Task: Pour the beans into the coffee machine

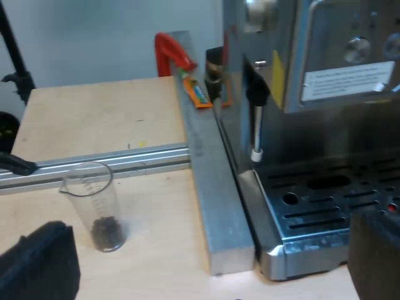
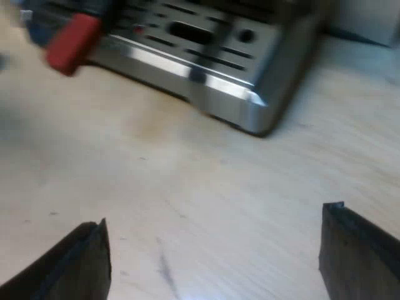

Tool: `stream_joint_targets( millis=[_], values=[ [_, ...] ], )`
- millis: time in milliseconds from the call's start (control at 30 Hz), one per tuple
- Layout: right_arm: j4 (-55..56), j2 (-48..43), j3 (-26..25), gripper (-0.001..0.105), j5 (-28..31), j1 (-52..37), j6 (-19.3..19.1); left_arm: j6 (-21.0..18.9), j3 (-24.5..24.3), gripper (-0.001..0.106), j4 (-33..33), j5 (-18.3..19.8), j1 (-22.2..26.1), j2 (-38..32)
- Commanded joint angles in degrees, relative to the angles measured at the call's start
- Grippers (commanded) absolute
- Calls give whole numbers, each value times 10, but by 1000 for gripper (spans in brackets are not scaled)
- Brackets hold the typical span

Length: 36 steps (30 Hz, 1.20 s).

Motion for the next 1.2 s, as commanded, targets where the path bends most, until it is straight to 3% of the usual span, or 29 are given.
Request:
stream_joint_targets(
  millis=[33,633,833,933,1067,1200],
  values=[
    [-36,22,-6,70,-38,34,-9,-9,-5,88,1,-11,0,8],
    [-252,174,-4,70,-74,251,-12,-39,-5,88,26,-62,0,37],
    [-301,212,2,70,-21,312,-12,-39,-5,88,26,-79,0,47],
    [-343,236,6,80,34,355,-12,-39,-5,88,26,-95,0,47],
    [-361,254,10,81,86,383,6,-39,-4,88,26,-110,0,47],
    [-363,268,10,81,87,385,37,-39,2,88,26,-119,0,47]
  ],
)
